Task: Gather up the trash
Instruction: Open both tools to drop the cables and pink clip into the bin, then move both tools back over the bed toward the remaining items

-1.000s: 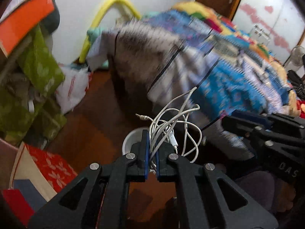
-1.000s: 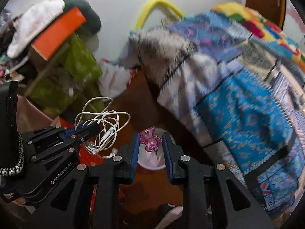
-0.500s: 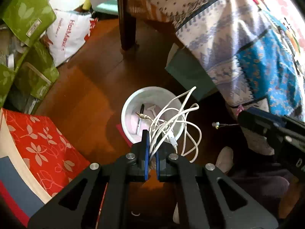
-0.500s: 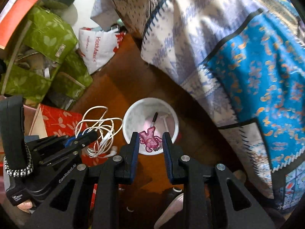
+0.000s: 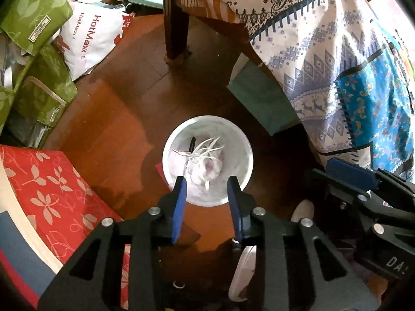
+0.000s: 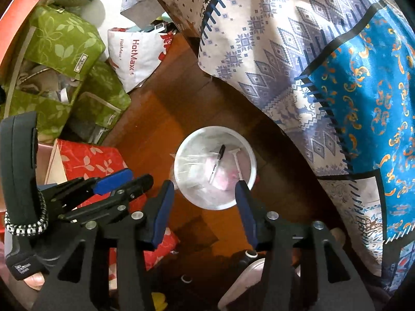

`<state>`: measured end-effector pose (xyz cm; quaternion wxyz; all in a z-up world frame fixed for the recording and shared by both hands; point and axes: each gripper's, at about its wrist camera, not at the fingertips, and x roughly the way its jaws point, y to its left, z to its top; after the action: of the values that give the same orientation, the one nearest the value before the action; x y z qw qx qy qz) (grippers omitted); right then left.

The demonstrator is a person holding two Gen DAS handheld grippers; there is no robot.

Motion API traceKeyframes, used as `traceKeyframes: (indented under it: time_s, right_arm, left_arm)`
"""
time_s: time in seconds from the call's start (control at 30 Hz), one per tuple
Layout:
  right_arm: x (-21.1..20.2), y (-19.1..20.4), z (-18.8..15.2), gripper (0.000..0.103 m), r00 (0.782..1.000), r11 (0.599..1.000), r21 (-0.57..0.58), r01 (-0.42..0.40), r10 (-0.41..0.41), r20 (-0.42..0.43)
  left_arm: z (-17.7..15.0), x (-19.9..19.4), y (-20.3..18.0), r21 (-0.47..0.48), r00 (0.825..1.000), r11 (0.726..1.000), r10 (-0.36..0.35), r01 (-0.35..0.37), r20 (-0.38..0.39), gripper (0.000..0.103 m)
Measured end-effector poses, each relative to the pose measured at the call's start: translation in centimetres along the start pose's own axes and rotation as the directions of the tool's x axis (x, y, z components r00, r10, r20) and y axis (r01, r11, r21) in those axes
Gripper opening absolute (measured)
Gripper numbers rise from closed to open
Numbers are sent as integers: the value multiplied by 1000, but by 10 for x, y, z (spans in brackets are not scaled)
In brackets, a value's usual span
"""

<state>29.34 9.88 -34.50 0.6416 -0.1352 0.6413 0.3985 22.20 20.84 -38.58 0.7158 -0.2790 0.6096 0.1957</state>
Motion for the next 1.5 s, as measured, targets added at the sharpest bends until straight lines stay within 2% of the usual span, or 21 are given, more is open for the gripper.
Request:
traceKeyframes:
  time_s: [0.27, 0.43, 0.63, 0.73, 0.9, 1.0, 1.1, 1.3, 1.37, 1.5]
  right_arm:
    - [-25, -7, -8, 45, 999, 1000, 10, -4, 4, 41]
    - [-58, -5, -15, 45, 994, 1000, 0, -1, 1, 113]
    - [-114, 5, -34, 45, 968, 997, -53, 52, -38, 248]
    - [-141, 7, -45, 45, 948, 995, -71, 69, -44, 316]
    - [-190, 9, -67, 45, 901, 993, -80, 84, -42, 433]
    - [-219, 11, -81, 45, 862, 991, -81, 106, -51, 504]
    - [-248, 10, -96, 45, 818, 990, -77, 121, -55, 572]
    - [-301, -2, -125, 45, 715, 983, -48, 175, -93, 693]
    - [-317, -9, -133, 45, 679, 980, -27, 197, -117, 725]
    - [-343, -32, -146, 47, 620, 978, 27, 207, -152, 770]
  left_arm:
    - [-6, -31, -2, 6, 998, 1000, 14, -14, 69, 31]
    - [-15, -64, -5, 15, 991, 1000, 6, -8, 137, 31]
    - [-28, -112, -15, 36, 970, 999, -12, 3, 242, 31]
    - [-37, -141, -26, 64, 952, 998, -20, 0, 307, 31]
    - [-55, -192, -47, 112, 909, 994, -51, 5, 414, 31]
    - [-65, -219, -60, 136, 879, 991, -82, 20, 470, 31]
    - [-73, -244, -75, 159, 845, 987, -107, 27, 523, 31]
    - [-90, -295, -119, 228, 758, 973, -172, 32, 629, 31]
    - [-94, -307, -136, 255, 736, 966, -194, 30, 649, 32]
    - [-97, -324, -171, 303, 693, 952, -242, 35, 679, 47]
